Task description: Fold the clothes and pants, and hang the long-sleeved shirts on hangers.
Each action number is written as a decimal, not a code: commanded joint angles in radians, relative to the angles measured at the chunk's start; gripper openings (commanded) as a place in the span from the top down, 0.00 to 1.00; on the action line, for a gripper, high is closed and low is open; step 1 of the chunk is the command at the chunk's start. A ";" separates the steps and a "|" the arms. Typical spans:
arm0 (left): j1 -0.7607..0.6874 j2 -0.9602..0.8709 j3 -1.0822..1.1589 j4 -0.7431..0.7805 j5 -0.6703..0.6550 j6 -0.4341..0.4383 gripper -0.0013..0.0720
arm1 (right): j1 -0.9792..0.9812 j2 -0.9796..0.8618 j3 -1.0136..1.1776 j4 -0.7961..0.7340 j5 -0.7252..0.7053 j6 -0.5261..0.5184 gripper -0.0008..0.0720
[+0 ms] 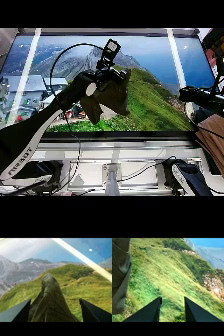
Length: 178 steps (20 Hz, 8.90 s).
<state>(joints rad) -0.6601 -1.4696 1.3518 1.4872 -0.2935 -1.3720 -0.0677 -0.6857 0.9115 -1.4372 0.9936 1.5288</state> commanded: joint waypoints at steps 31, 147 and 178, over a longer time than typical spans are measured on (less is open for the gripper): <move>0.370 -0.027 0.000 0.185 -0.312 -0.099 0.25 | 0.000 -0.026 0.000 0.308 -0.030 0.014 0.52; 0.301 0.474 -0.824 -0.801 -0.423 -0.168 0.90 | 0.056 -0.748 -0.204 0.761 -0.092 -0.203 0.39; 0.034 0.298 -0.824 -1.003 0.179 -0.253 0.90 | 0.096 -0.893 0.279 0.796 -0.401 -0.254 0.23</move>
<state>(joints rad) -0.5629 -1.1080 0.5274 0.4911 -0.2306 -1.5635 0.0261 -1.5623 1.1873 -0.5961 0.5709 1.2438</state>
